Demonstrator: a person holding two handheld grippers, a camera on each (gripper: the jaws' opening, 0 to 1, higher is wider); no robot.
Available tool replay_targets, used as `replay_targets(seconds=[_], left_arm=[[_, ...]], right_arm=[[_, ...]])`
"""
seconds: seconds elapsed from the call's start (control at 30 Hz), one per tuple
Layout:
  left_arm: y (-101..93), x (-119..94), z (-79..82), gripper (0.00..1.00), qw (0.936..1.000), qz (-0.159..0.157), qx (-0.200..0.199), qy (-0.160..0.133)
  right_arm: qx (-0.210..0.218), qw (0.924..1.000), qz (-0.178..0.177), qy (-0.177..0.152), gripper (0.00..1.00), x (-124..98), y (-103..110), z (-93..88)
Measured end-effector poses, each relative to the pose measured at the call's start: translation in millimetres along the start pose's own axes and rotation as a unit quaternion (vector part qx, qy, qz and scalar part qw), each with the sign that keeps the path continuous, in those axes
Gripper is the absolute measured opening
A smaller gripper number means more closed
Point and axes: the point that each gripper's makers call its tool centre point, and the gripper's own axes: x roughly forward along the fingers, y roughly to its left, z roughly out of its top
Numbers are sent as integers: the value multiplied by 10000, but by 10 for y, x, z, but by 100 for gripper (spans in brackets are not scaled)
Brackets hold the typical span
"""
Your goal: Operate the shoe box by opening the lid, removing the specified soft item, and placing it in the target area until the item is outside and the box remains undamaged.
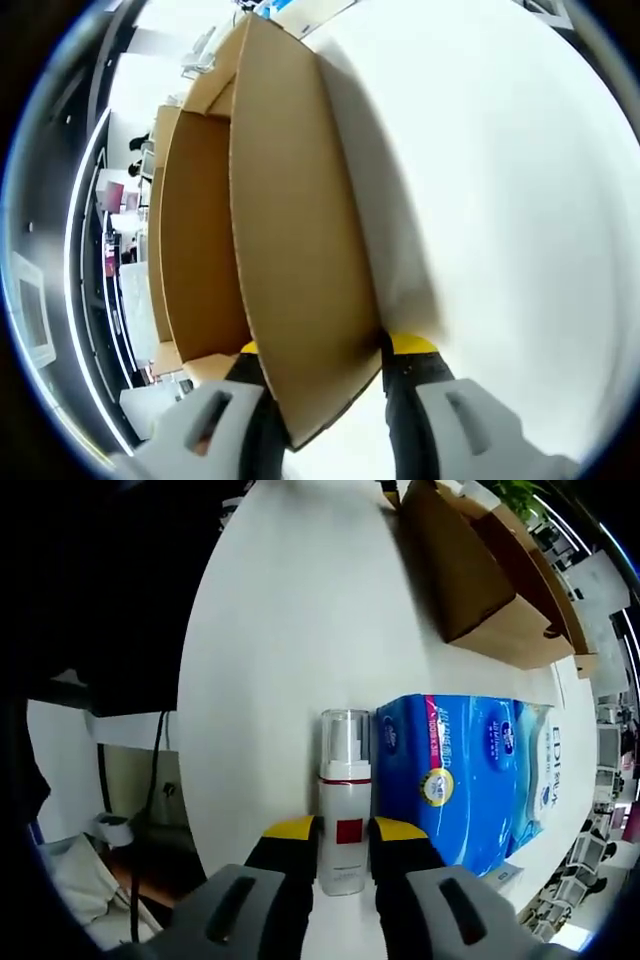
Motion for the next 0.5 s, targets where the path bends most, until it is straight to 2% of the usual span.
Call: replay_targets(seconds=[0.17,0.27,0.4,0.47,0.5], left_arm=[[2,0,3,34,10000,0,2,0],[5,1,4,34,10000,-3,4,-2],[6,2,6,34,10000,-2,3,4],[5,2,9,34,10000,-2,15,-3],[6,3,9,34,10000,-3,13,-7]], right_arm=[[4,10000,-29,-43,22,-53,24,19],[-39,9994,-207,-271,25,-166,-2,127],[155,9944,-479,-927,24,-392,-76,392],[335,9869,-659,-1434,25,-569,-152,602],[393,9850,-709,-1526,25,-623,-179,652]])
